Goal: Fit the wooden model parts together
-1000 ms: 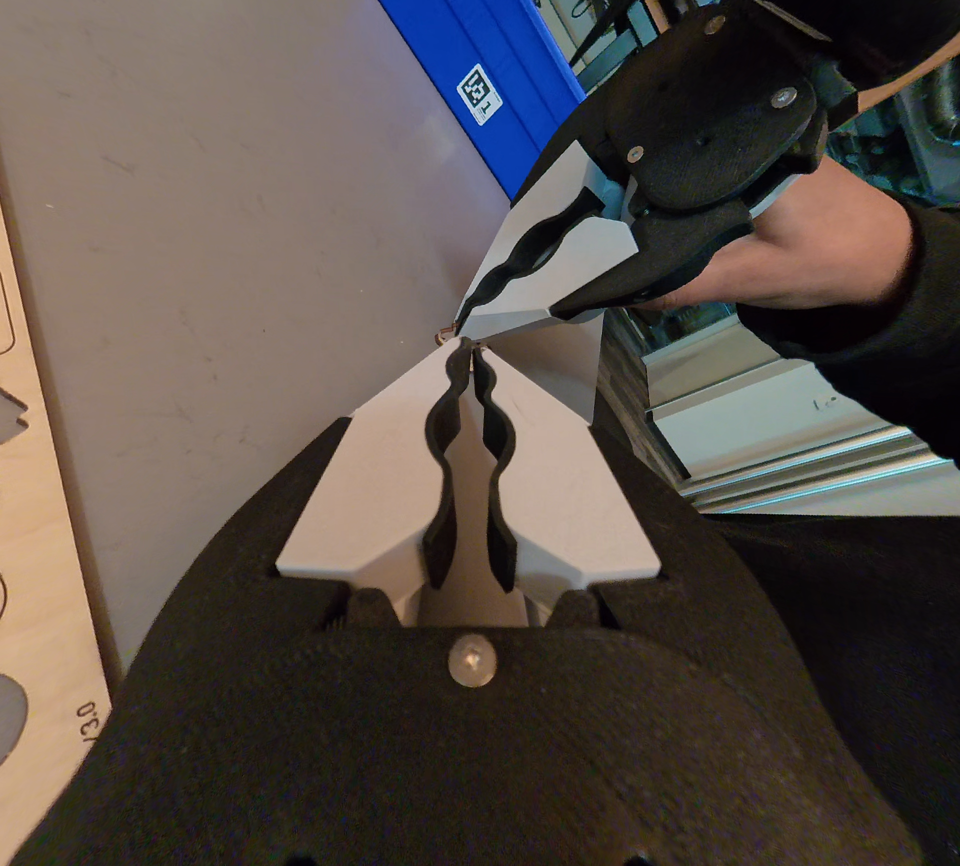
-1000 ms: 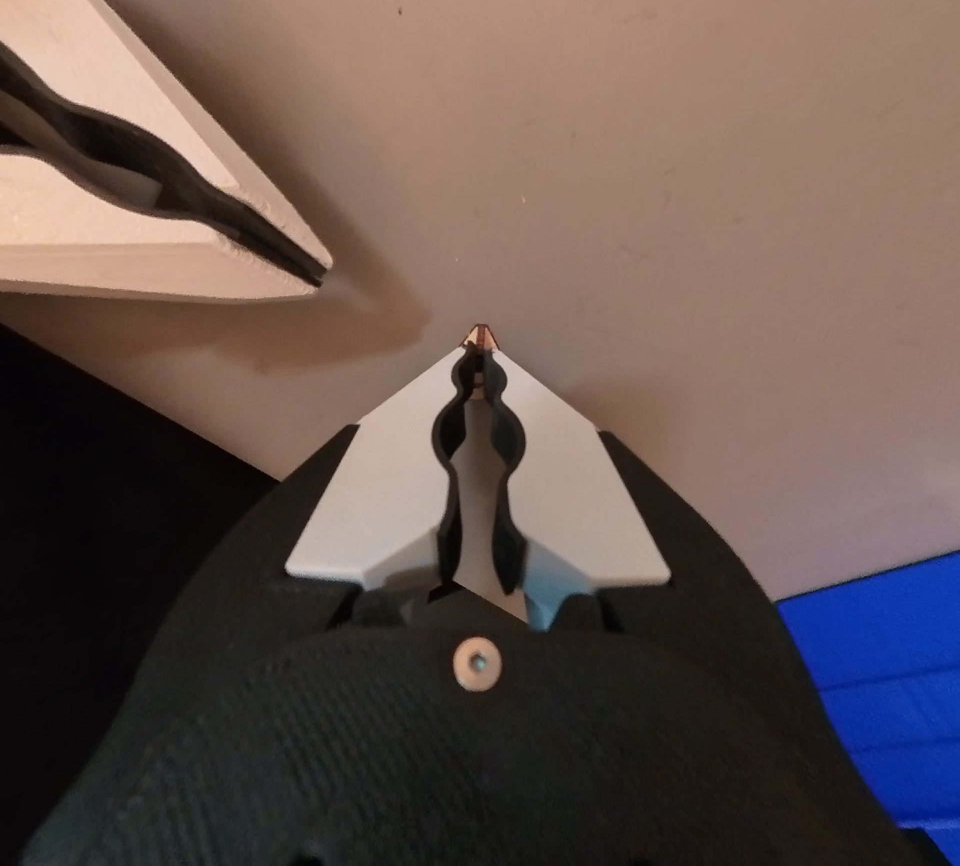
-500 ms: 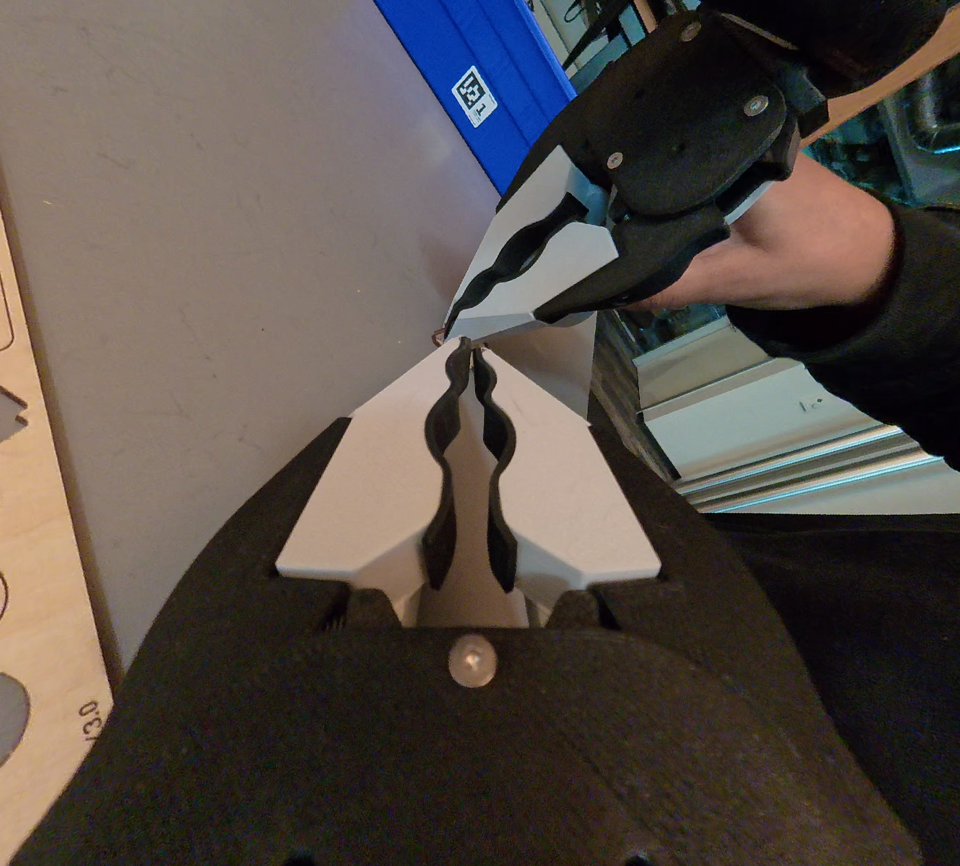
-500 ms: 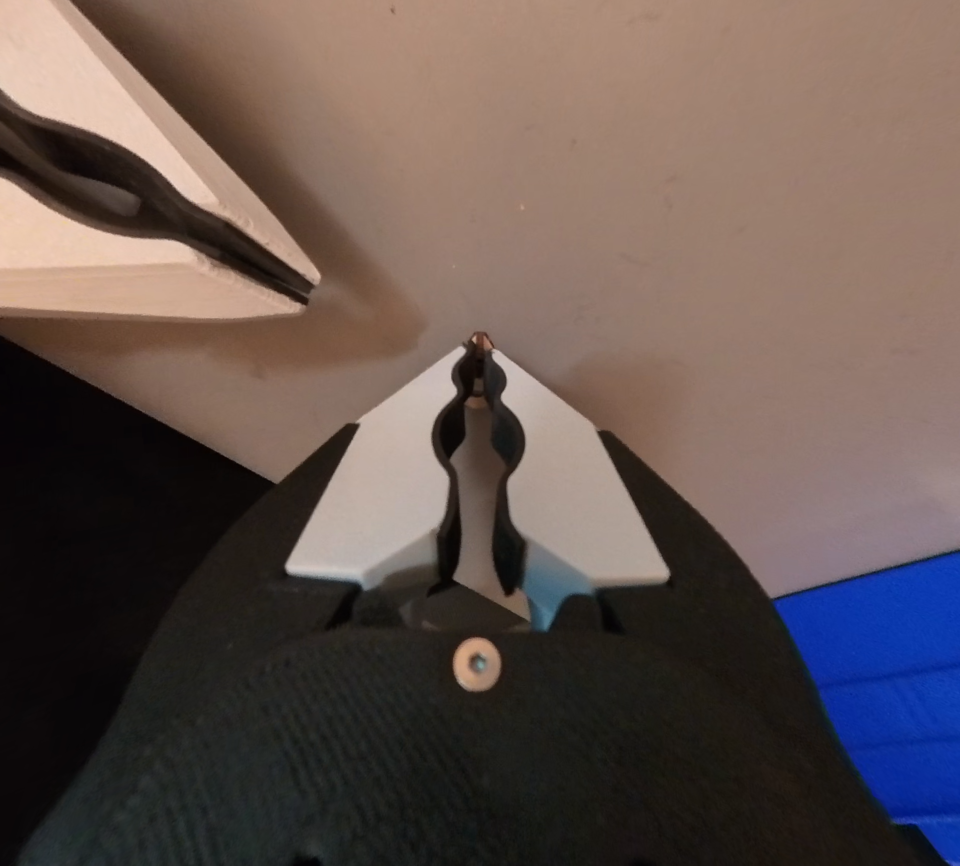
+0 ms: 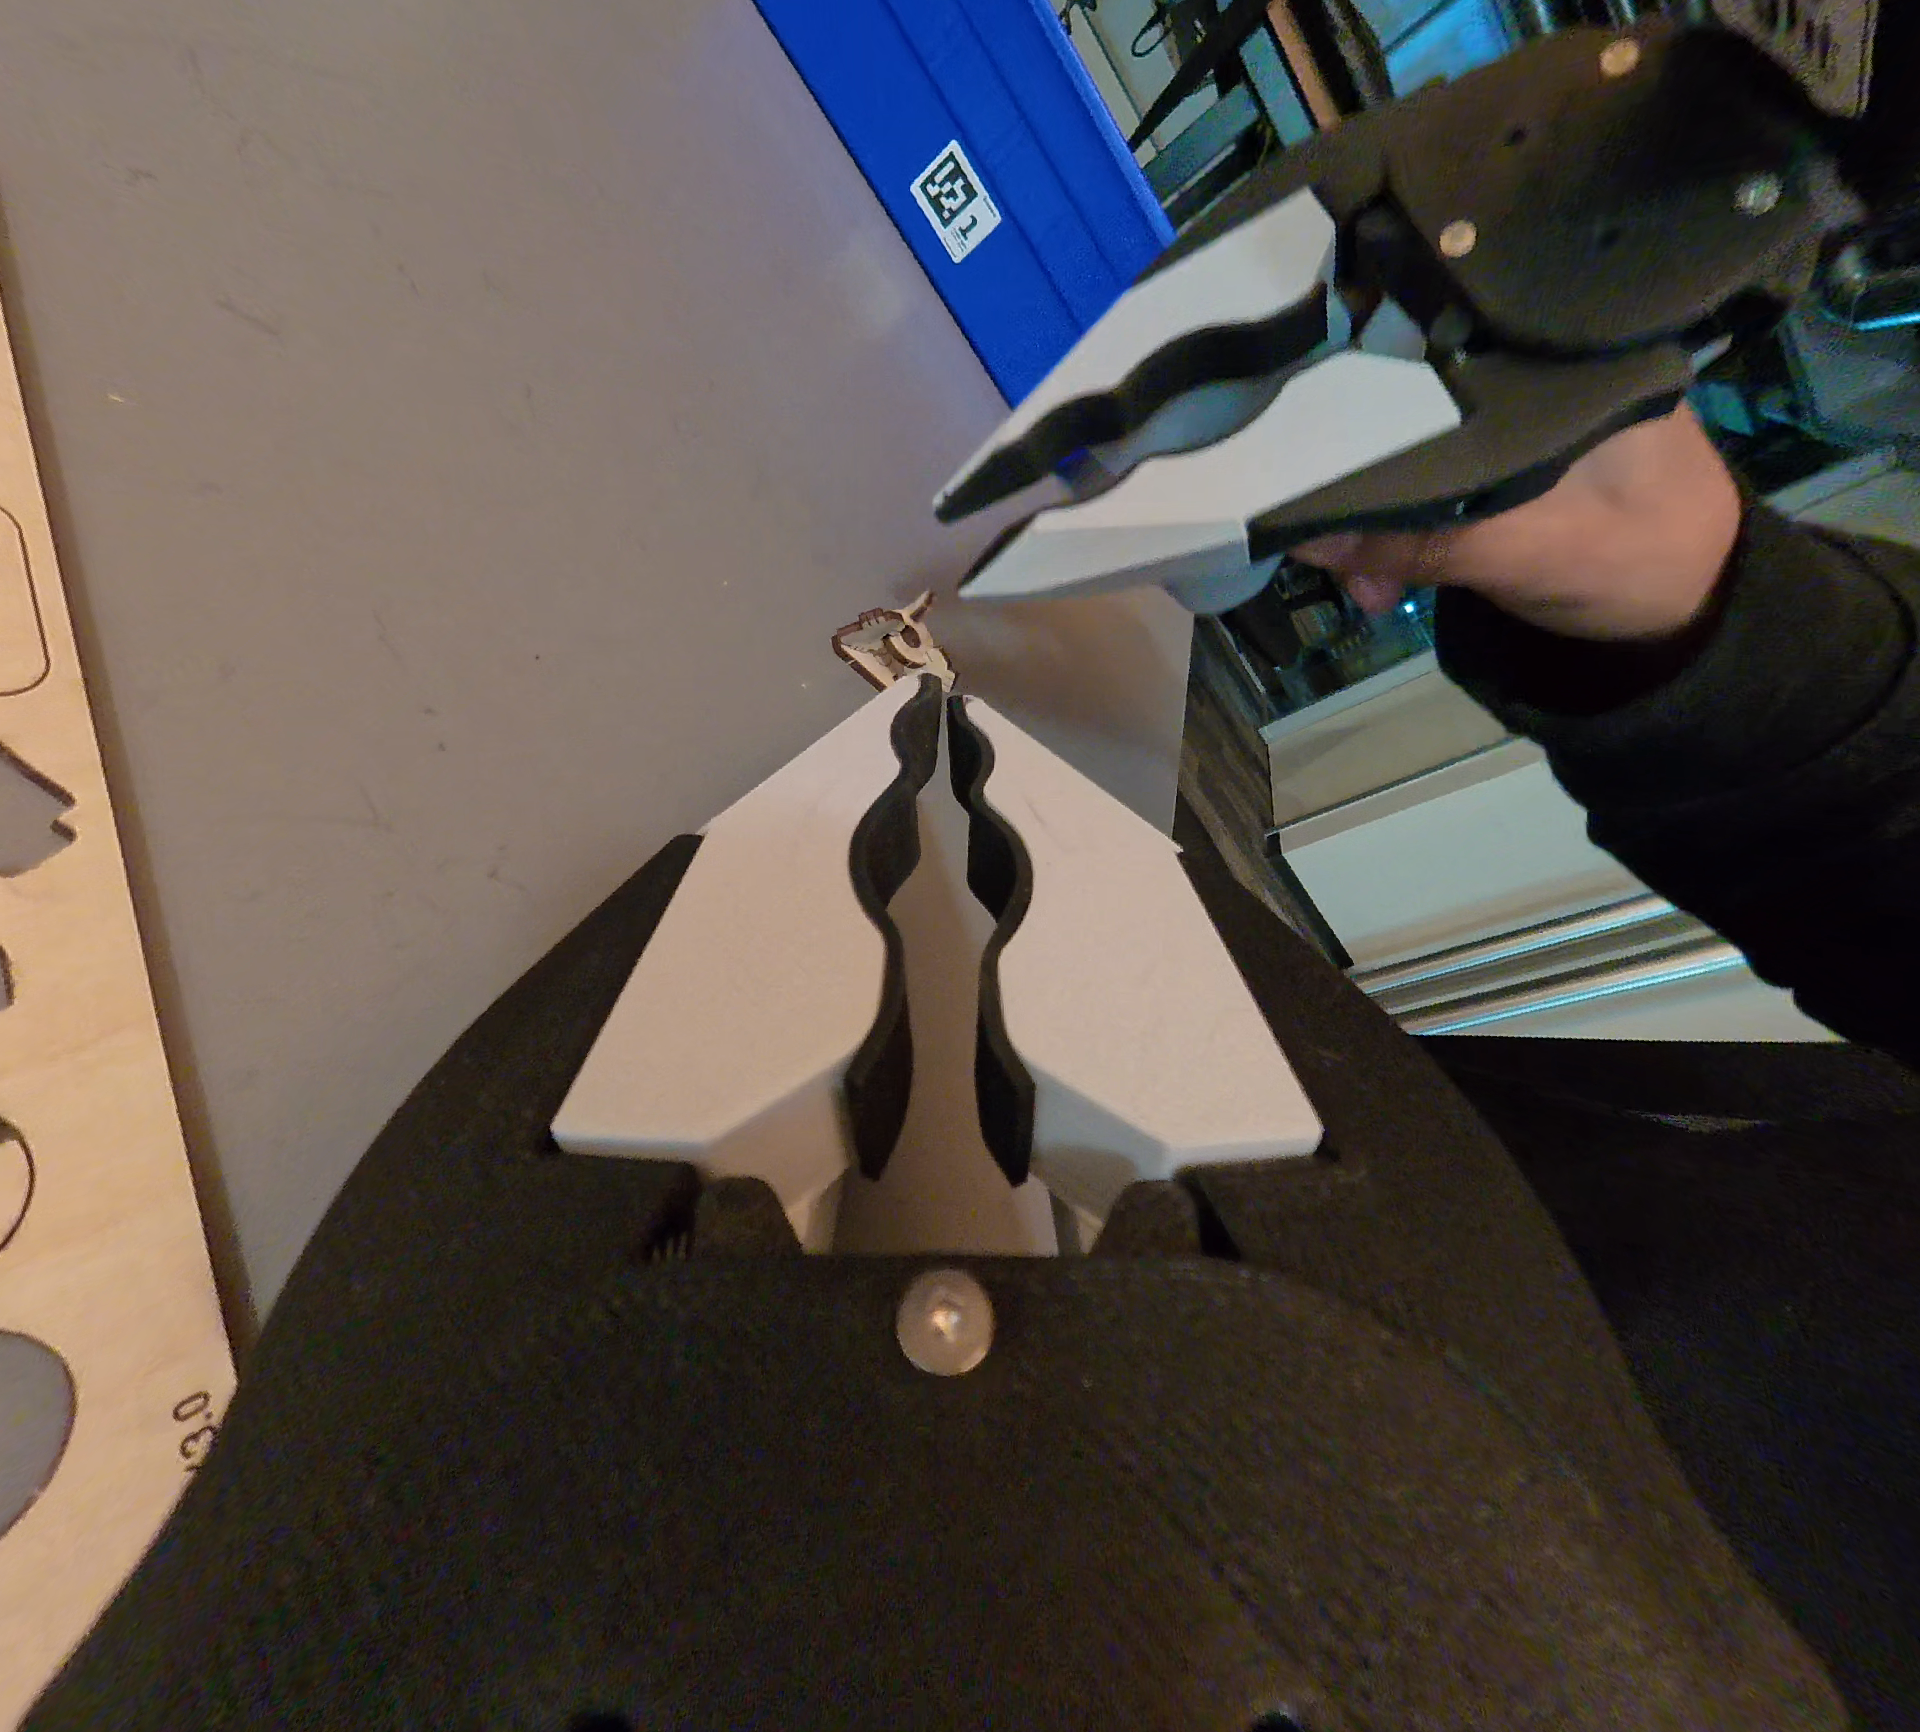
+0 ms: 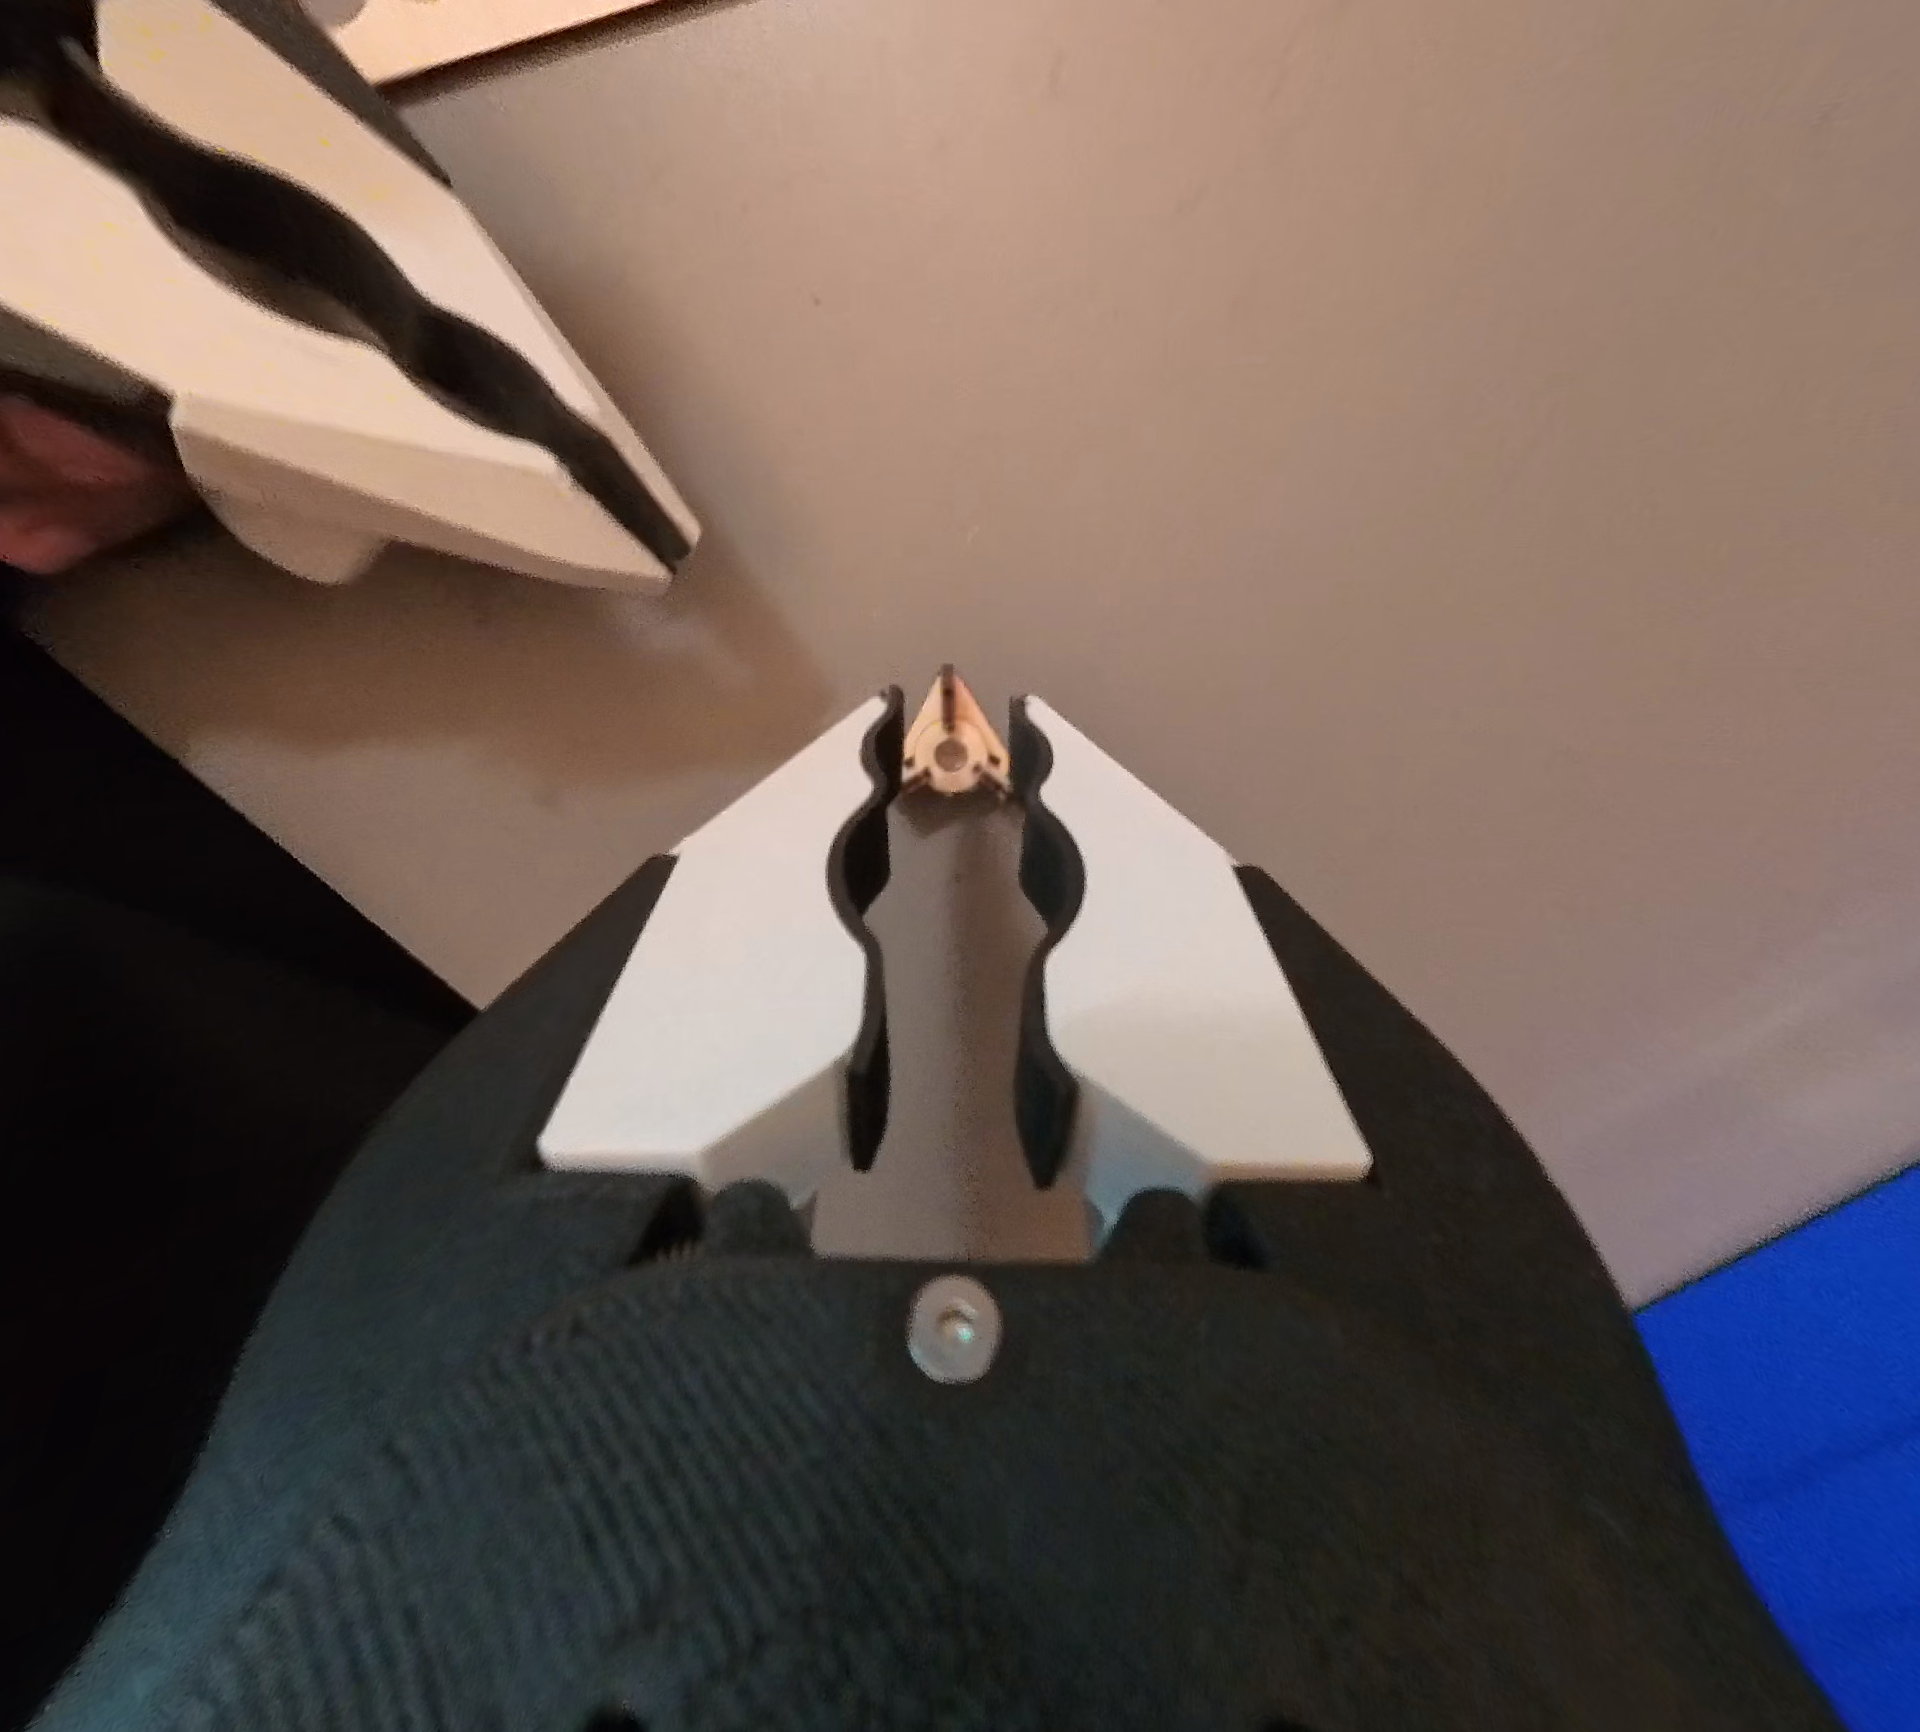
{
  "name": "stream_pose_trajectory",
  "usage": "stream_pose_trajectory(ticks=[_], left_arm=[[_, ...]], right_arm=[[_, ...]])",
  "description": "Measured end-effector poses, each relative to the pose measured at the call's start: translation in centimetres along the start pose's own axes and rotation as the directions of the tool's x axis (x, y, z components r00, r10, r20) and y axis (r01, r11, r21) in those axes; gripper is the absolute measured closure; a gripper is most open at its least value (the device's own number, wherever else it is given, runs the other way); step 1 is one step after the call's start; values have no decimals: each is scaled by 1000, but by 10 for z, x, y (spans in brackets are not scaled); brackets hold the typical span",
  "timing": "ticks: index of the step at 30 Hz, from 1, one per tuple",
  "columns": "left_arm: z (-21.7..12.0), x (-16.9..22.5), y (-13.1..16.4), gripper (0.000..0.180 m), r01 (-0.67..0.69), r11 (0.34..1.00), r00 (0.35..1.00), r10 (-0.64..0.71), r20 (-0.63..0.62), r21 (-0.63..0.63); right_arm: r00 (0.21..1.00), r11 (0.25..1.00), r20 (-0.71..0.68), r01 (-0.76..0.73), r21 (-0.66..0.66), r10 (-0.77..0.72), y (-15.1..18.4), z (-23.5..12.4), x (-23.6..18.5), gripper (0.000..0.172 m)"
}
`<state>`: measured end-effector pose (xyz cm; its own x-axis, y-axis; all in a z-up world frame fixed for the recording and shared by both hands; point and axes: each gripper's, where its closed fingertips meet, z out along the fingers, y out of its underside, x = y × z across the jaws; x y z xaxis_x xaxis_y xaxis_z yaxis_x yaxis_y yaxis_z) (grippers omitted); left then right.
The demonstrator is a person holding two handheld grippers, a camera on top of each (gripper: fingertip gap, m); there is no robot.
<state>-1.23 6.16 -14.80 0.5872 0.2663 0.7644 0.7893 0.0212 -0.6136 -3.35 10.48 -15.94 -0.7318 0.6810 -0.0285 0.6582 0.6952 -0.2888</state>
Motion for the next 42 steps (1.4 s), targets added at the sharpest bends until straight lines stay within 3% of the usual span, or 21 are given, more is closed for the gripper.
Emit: stream_pose_trajectory(ticks=[7, 12, 26, 31, 33, 36, 42], left_arm=[[0, 0, 0, 180, 2, 1000, 1000, -2, 0, -3], [0, 0, 0, 180, 2, 1000, 1000, -2, 1, -3], [0, -1, 1, 180, 7, 1000, 1000, -7, 2, -6], [0, -1, 1, 180, 9, 1000, 1000, -9, -2, -6], [0, -1, 1, 180, 10, 1000, 1000, -10, -4, -6], [0, -1, 1, 180, 11, 1000, 1000, -11, -3, -6], [0, -2, 1, 180, 13, 1000, 1000, -13, 1, -9]], right_arm=[[990, 992, -114, 96, 78, -87, 29, 3, -11, 157], [988, 989, -65, 141, 48, -138, 41, 14, -22, 167], [992, 993, -76, 102, 67, -97, 32, 23, -18, 172], [988, 976, -117, 118, 182, -97, 21, 3, -11, 172], [987, 963, -117, 137, 232, -113, 15, 0, -9, 151], [986, 968, -92, 155, 196, -139, 20, 9, -4, 125], [987, 971, 18, 154, 181, -160, 18, 18, -5, 127]])
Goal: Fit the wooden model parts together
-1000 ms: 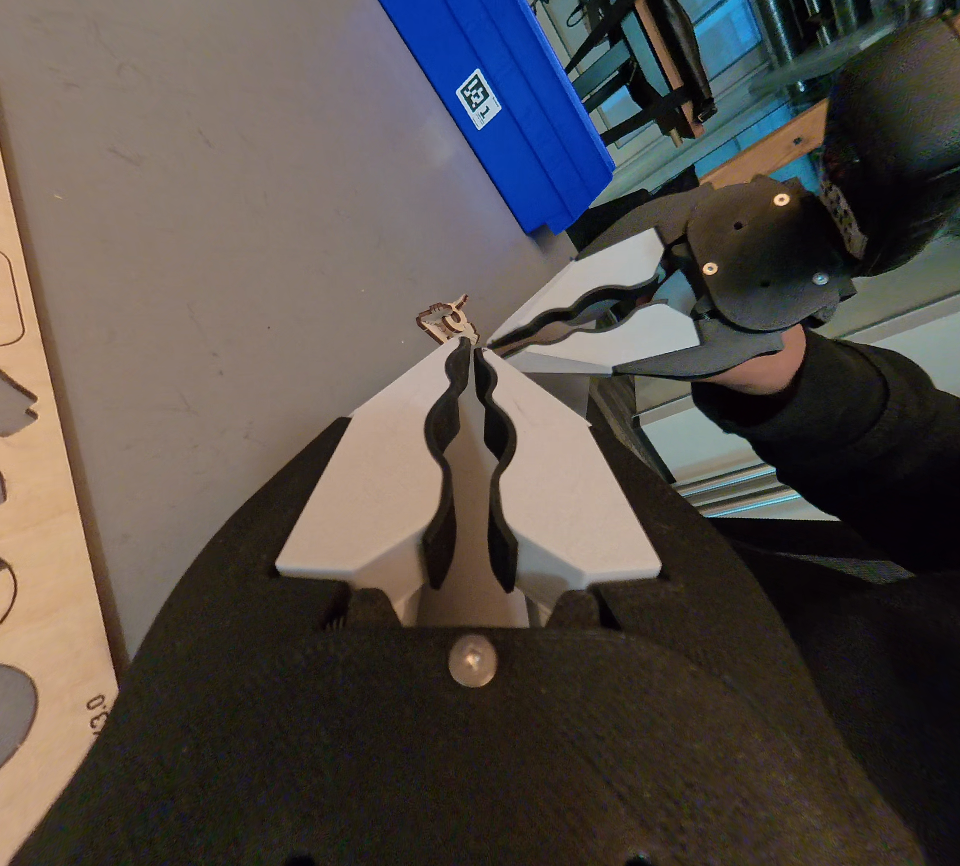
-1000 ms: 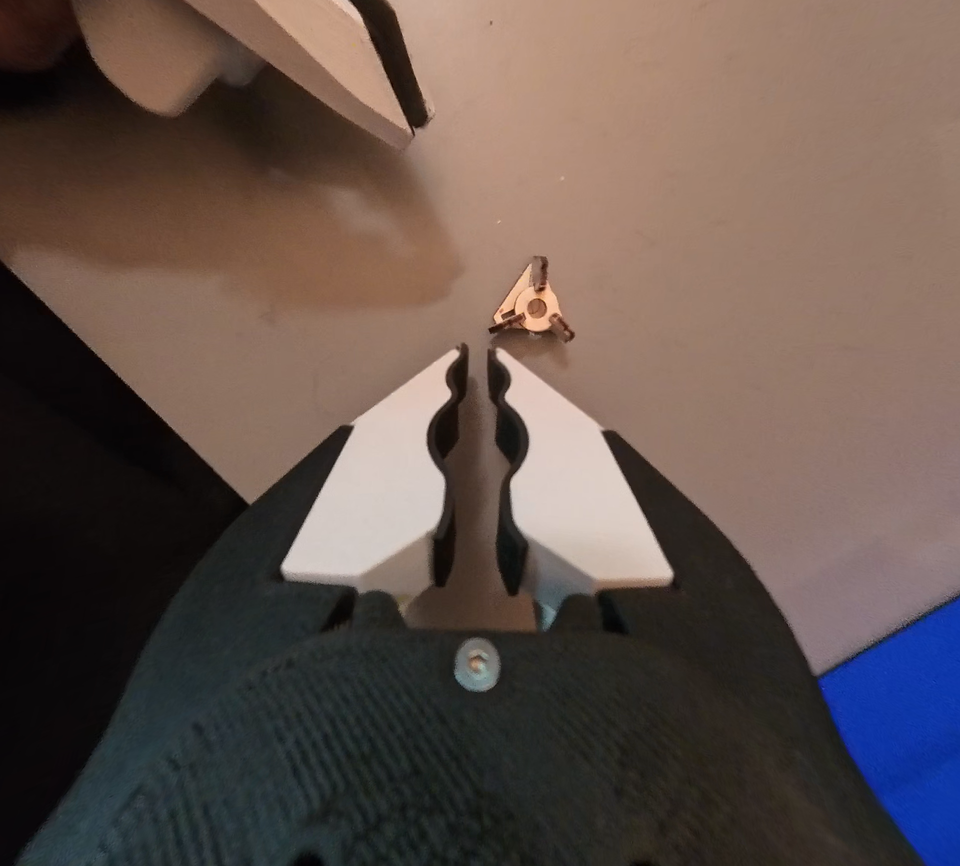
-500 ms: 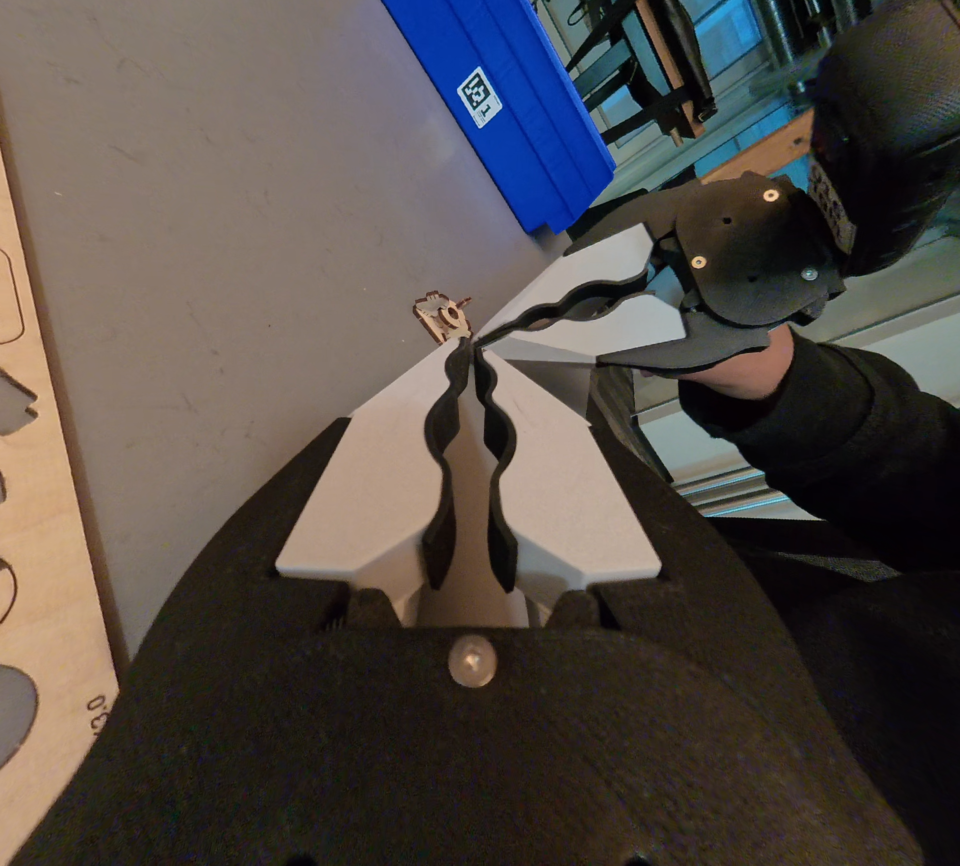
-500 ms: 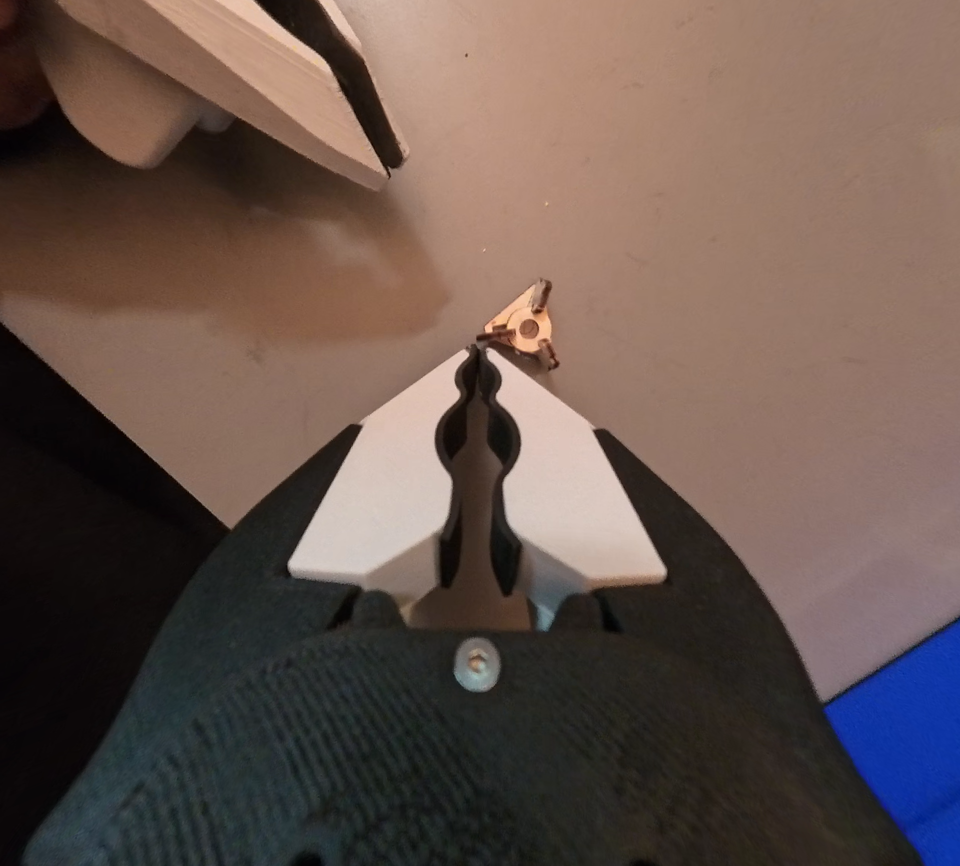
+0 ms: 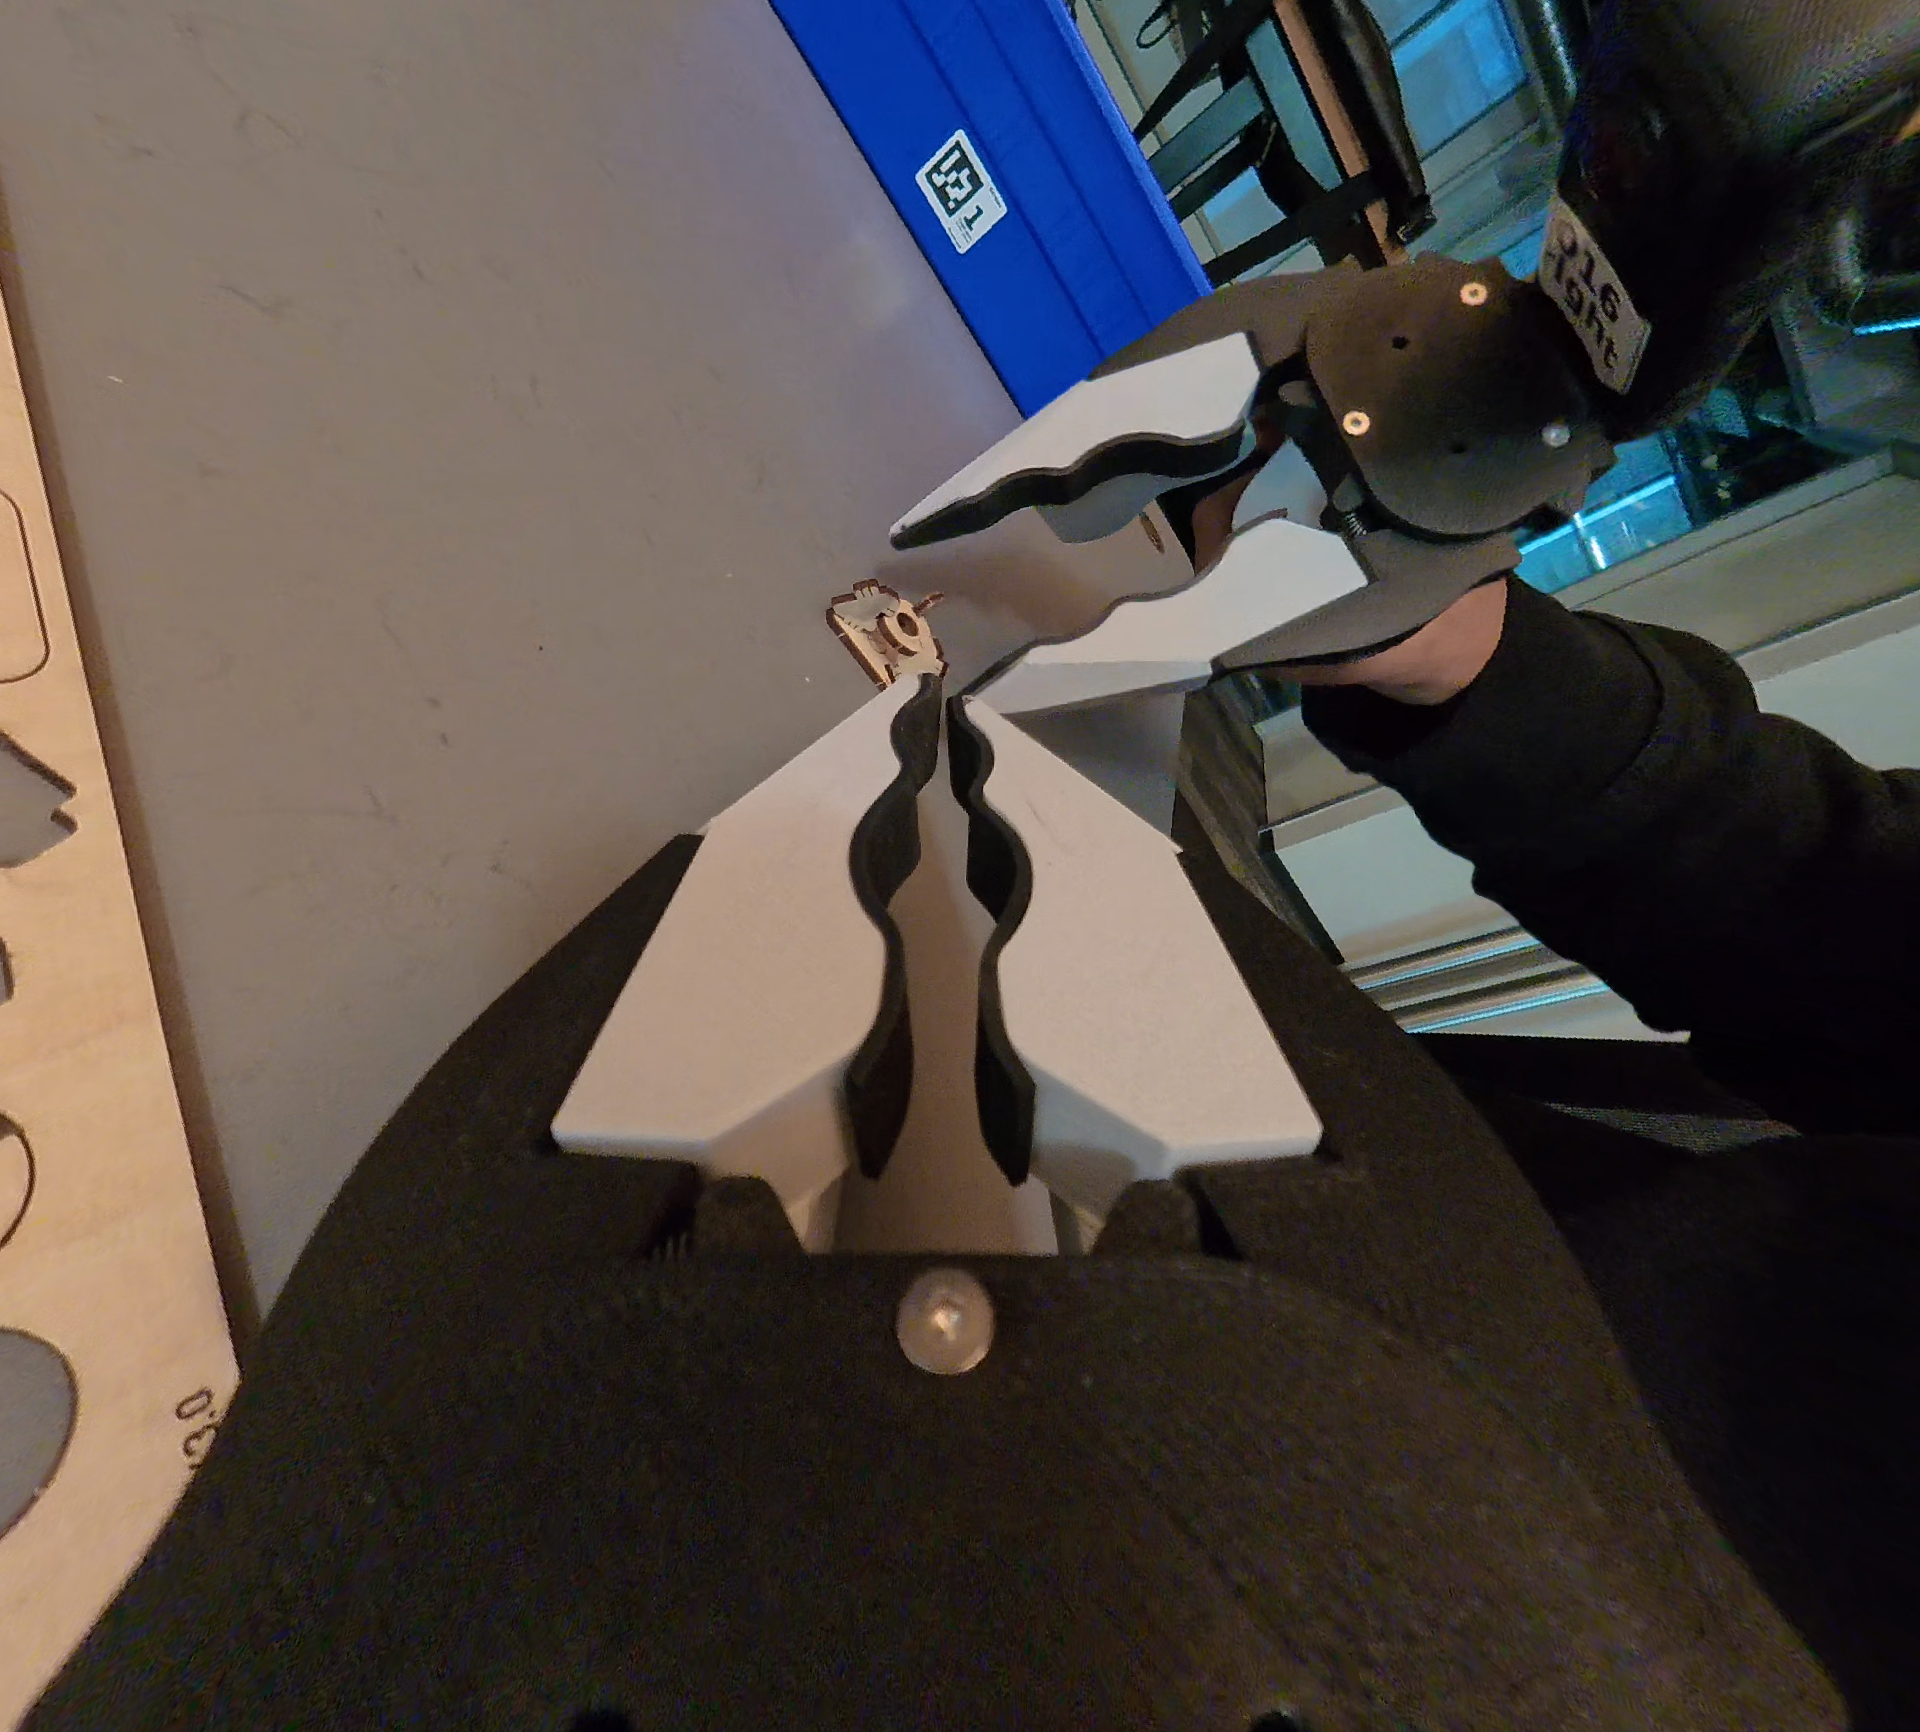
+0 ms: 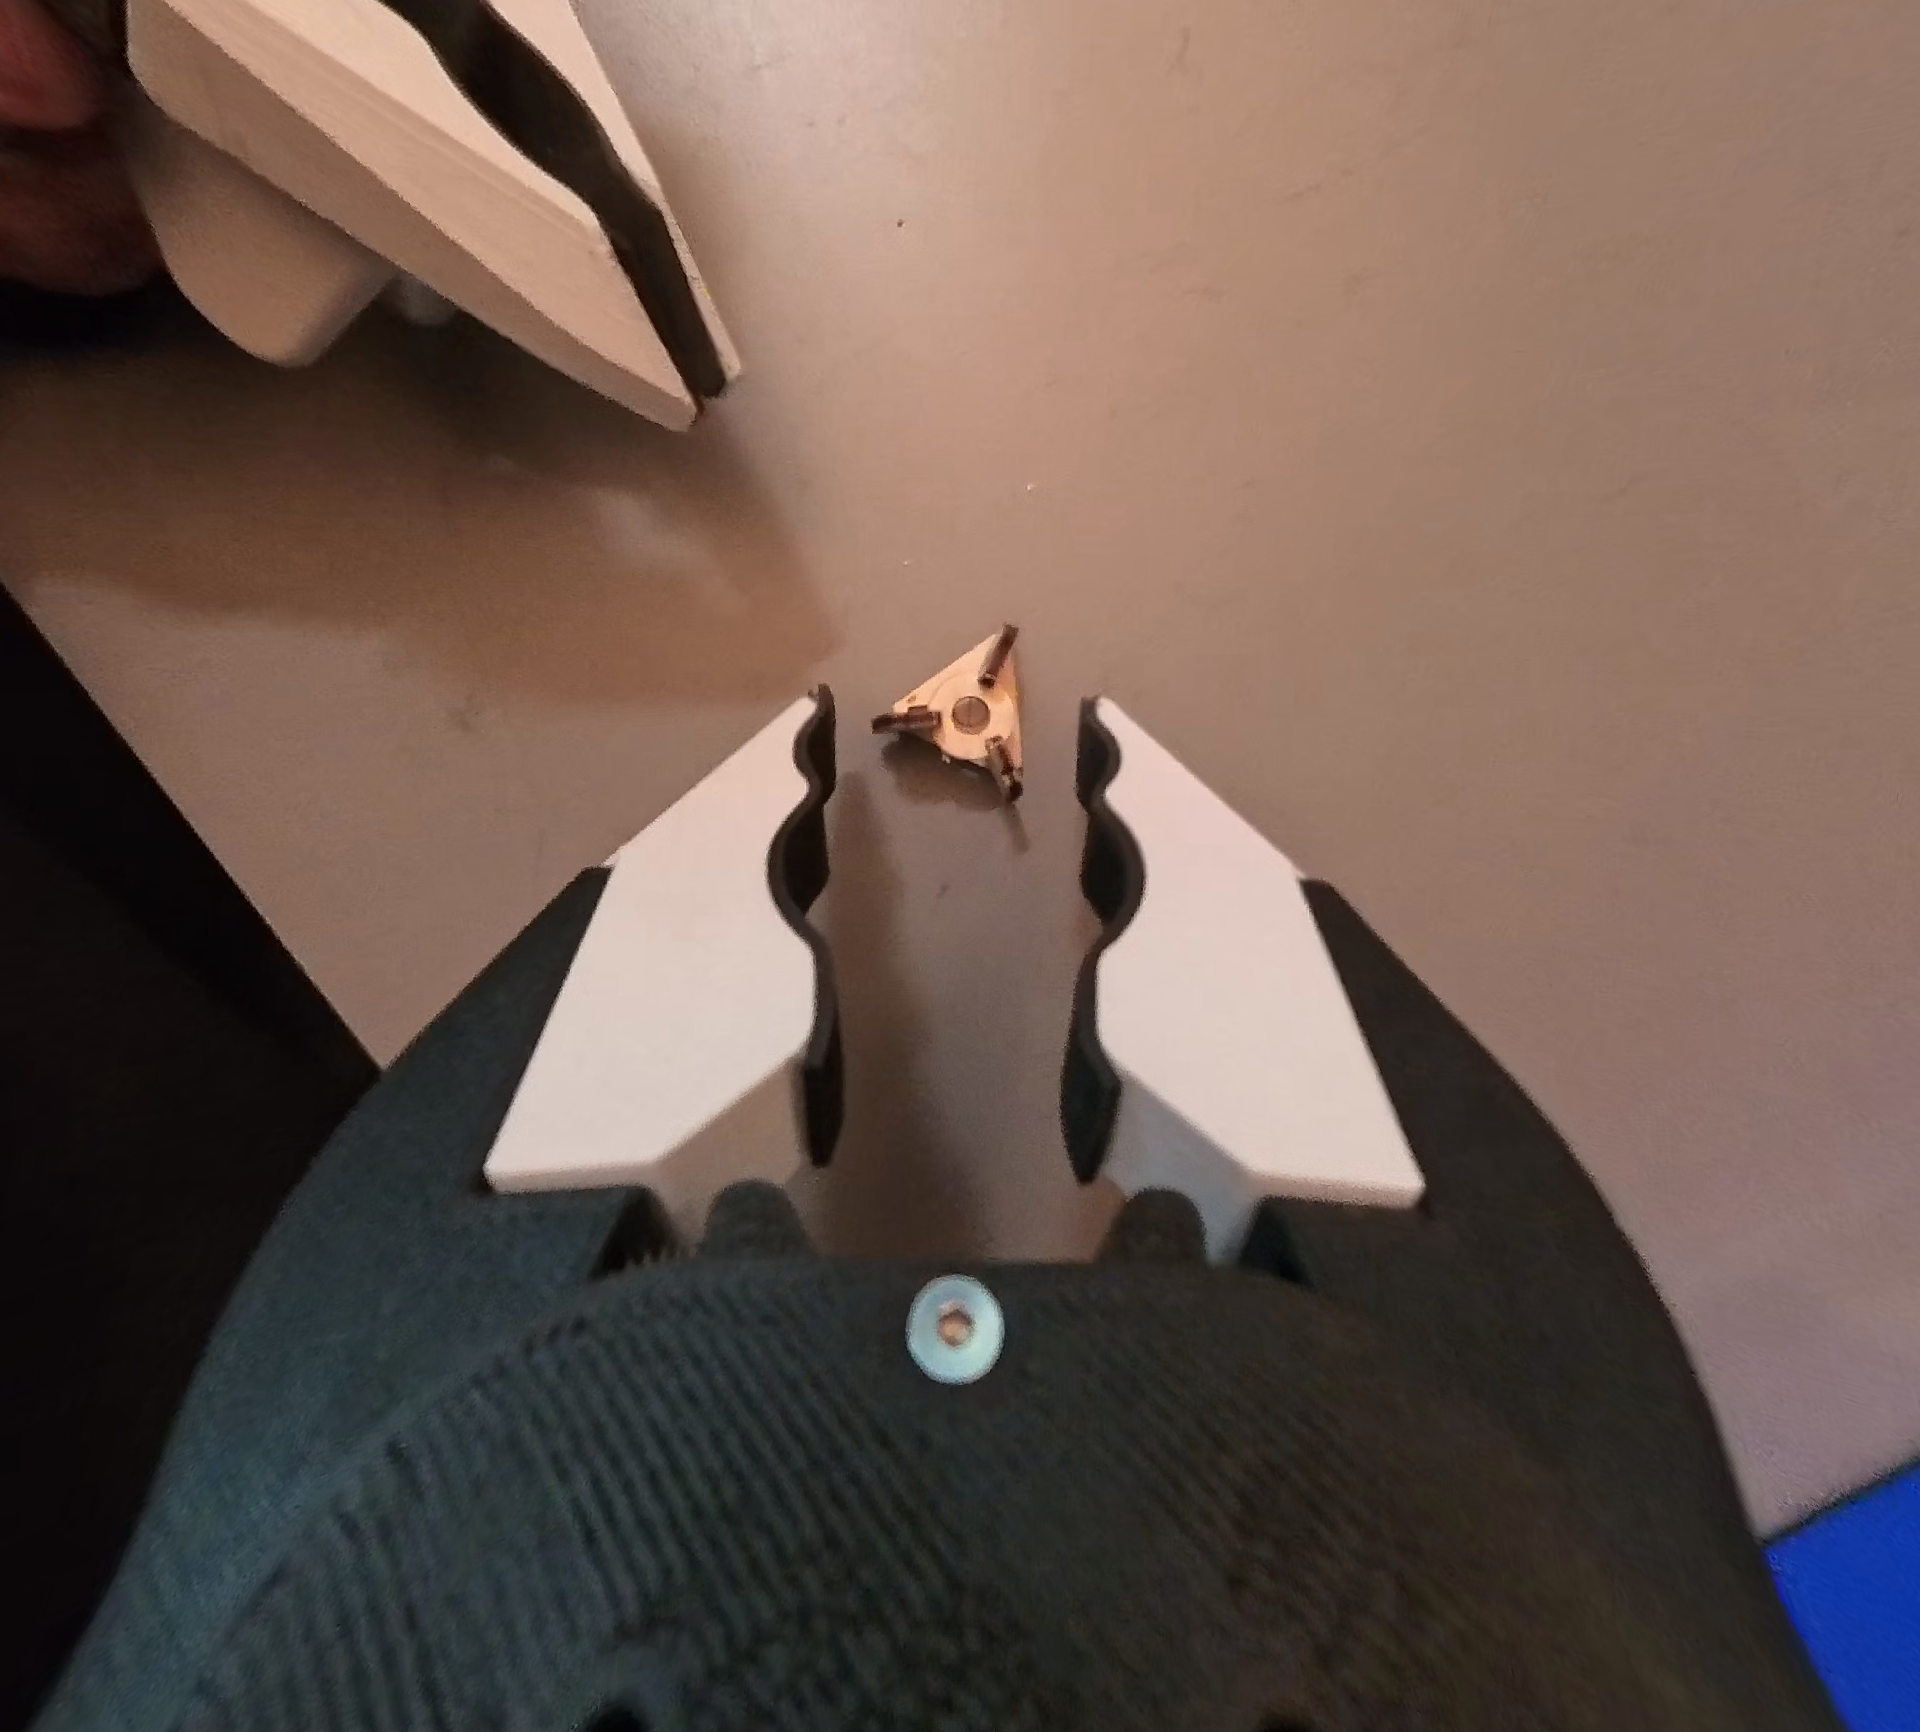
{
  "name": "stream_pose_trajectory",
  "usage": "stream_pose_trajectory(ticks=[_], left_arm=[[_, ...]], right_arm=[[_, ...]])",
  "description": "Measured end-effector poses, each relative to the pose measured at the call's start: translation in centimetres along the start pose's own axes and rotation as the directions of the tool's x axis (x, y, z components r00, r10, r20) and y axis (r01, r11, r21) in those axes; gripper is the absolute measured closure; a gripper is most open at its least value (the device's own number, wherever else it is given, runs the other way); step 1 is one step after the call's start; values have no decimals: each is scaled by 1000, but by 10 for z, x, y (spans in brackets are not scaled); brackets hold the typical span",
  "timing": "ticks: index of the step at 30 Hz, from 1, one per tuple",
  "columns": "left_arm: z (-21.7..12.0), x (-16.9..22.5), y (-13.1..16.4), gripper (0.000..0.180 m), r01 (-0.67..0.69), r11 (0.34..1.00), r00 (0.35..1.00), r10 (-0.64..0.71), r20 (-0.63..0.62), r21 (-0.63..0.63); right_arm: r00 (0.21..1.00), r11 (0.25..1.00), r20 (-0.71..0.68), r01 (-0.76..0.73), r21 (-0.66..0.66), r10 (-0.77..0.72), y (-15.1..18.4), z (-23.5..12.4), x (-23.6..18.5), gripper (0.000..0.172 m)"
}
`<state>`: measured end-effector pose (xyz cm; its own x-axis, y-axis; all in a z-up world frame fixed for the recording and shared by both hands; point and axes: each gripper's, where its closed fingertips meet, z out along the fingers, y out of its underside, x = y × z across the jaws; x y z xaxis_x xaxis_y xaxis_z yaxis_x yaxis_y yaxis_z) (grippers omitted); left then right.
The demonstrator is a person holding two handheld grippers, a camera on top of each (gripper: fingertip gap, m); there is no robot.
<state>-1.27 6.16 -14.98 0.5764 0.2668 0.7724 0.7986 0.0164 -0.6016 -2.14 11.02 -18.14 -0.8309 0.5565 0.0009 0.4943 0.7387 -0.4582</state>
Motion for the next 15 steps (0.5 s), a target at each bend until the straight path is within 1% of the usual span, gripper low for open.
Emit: stream_pose_trajectory(ticks=[5, 9, 15], left_arm=[[0, 0, 0, 180, 0, 1000, 1000, 0, -2, -1], [0, 1, 0, 180, 1, 1000, 1000, -1, -5, 0], [0, 1, 0, 180, 1, 1000, 1000, -1, -8, 2]], right_arm=[[999, 999, 49, 22, -44, -19, 4, 3, -1, 133], [998, 996, 56, 47, -73, -43, 7, 7, -4, 146], [997, 996, 75, 37, -78, -31, 6, 7, -5, 146]])
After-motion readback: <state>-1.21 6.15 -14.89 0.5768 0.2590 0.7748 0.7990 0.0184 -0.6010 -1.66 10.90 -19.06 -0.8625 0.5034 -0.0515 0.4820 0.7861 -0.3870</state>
